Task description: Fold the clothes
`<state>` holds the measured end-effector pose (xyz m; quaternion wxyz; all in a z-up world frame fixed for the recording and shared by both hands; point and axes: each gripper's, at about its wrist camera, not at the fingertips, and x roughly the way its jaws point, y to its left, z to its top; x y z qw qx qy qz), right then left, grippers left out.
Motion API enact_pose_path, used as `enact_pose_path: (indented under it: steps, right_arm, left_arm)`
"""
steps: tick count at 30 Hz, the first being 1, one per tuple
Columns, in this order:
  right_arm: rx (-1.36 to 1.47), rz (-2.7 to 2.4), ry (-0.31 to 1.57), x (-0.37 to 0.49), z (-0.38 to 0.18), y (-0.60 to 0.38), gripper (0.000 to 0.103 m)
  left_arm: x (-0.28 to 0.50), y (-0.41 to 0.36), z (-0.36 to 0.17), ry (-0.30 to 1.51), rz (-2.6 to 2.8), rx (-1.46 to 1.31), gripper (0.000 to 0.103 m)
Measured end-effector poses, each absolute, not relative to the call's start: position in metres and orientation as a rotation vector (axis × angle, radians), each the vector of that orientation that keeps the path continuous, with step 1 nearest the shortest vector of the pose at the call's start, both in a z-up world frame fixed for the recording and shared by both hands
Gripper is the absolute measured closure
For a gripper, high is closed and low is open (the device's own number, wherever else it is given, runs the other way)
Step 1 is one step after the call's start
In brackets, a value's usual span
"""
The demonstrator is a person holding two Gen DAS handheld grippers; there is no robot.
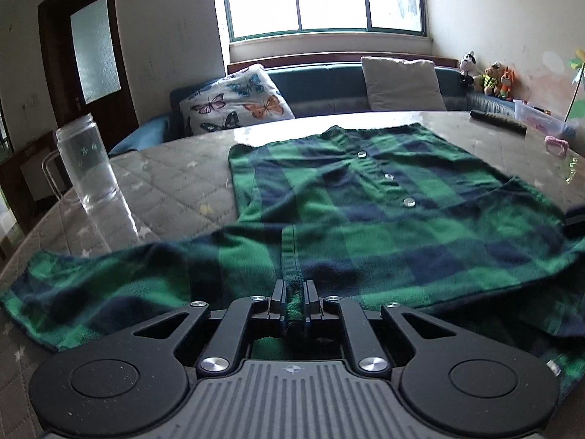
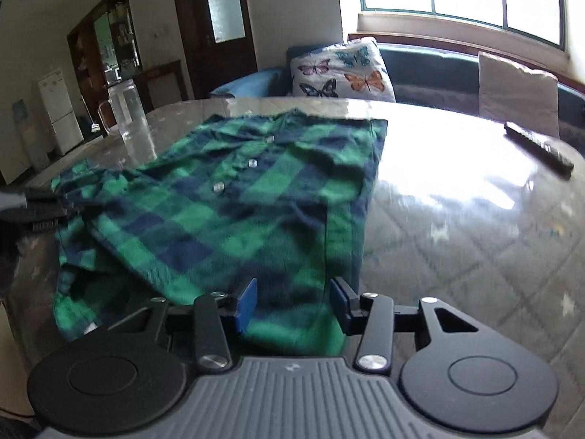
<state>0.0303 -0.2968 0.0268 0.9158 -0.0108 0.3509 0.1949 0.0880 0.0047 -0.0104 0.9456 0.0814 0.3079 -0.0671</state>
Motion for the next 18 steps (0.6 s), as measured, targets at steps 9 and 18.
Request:
enact_pose_path:
  steps: [9,18]
  right_arm:
    - [-0.066,0.392,0.687,0.083,0.026,-0.273,0.058]
    - [-0.082,0.309,0.715,0.103,0.016,-0.273,0.059]
  left_arm:
    - [0.086,0.011,-0.014,0.634,-0.115,0.155,0.091]
    - [0.081,0.017,-0.012,0.63,-0.103,0.141,0.087]
